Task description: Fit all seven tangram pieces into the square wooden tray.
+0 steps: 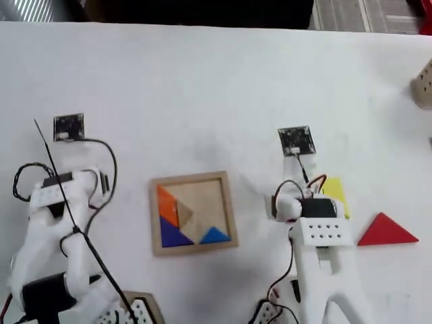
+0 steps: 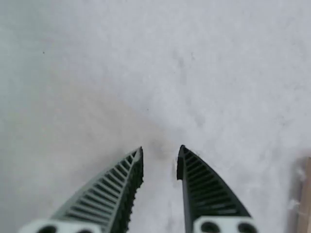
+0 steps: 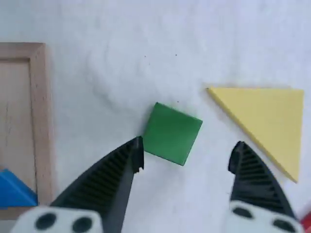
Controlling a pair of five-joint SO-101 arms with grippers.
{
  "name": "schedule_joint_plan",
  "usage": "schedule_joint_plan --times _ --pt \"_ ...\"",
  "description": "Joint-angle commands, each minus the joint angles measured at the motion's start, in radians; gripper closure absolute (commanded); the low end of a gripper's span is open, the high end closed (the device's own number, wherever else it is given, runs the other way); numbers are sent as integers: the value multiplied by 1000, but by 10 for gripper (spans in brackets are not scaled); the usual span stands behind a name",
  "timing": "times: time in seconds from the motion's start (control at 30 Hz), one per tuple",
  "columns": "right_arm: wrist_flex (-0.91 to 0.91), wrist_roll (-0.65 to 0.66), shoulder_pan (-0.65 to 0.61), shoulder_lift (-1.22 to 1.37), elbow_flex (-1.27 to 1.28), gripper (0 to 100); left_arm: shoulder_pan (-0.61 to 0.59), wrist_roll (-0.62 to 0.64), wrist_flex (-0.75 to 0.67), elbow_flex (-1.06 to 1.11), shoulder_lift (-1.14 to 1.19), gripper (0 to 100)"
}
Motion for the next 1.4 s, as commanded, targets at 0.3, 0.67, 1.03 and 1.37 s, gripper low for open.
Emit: schedule_joint_plan --times 0.3,0.67,1.03,1.37 --pt "-85 -64 8 205 -95 697 10 -9 5 -18 -27 866" --pt "-85 -68 42 435 -219 697 10 -9 5 -18 -27 866" --pt "-79 -72 38 590 -324 697 10 -9 6 -18 -27 866" --pt "-71 -141 -36 598 -325 697 10 -9 6 -18 -27 866"
